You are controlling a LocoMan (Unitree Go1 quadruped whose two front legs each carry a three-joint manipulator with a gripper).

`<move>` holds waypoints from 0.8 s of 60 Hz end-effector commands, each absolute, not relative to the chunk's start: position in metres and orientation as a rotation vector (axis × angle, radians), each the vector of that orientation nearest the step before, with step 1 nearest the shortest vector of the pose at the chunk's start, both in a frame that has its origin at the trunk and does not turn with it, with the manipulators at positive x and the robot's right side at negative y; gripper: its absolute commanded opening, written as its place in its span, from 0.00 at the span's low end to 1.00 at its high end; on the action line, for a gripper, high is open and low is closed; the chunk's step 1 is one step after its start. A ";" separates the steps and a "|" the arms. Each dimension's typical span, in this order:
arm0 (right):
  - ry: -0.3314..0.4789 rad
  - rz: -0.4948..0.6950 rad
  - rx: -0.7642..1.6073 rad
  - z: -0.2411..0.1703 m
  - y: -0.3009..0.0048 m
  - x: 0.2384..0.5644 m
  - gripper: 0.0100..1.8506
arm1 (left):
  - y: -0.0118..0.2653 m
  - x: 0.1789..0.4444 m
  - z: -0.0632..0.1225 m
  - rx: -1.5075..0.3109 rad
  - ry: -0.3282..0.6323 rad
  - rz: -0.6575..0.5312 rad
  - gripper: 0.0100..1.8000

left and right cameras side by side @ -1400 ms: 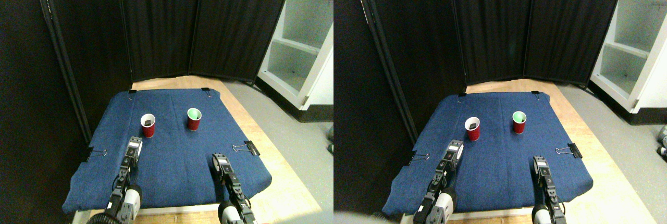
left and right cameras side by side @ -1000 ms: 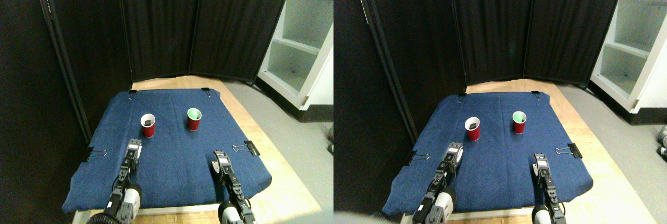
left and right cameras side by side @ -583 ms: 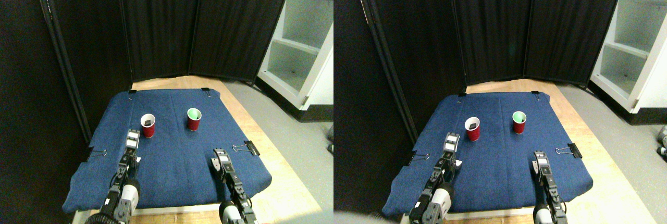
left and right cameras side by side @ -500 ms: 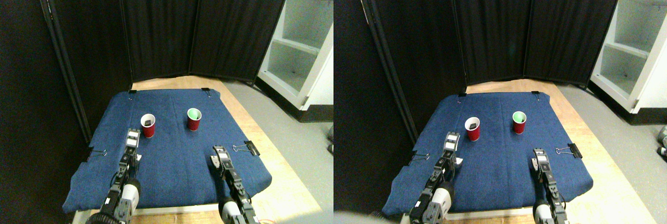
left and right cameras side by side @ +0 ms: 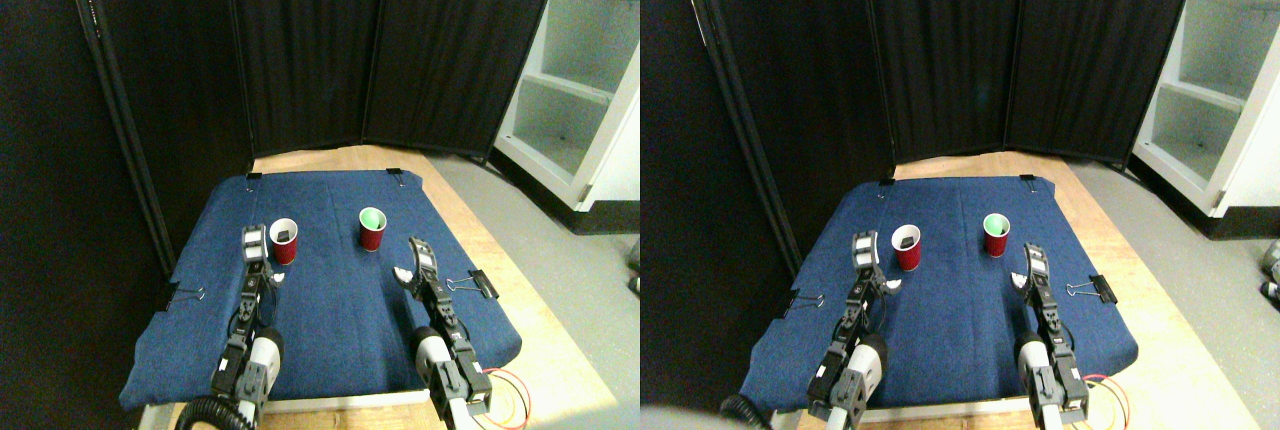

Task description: Pour (bimanual)

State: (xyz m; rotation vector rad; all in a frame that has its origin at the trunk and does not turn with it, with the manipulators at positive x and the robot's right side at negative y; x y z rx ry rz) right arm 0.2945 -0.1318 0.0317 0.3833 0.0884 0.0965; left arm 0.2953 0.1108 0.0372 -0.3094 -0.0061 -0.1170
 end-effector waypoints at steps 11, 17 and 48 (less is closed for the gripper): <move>0.079 0.062 0.647 0.020 -0.134 0.314 0.44 | 0.111 0.315 0.023 -0.674 -0.037 0.052 0.59; 0.086 0.036 0.753 0.015 -0.135 0.322 0.48 | 0.112 0.322 0.015 -0.750 -0.033 0.110 0.67; 0.133 -0.073 1.388 0.003 -0.139 0.344 0.54 | 0.118 0.323 0.002 -1.129 -0.059 0.262 0.66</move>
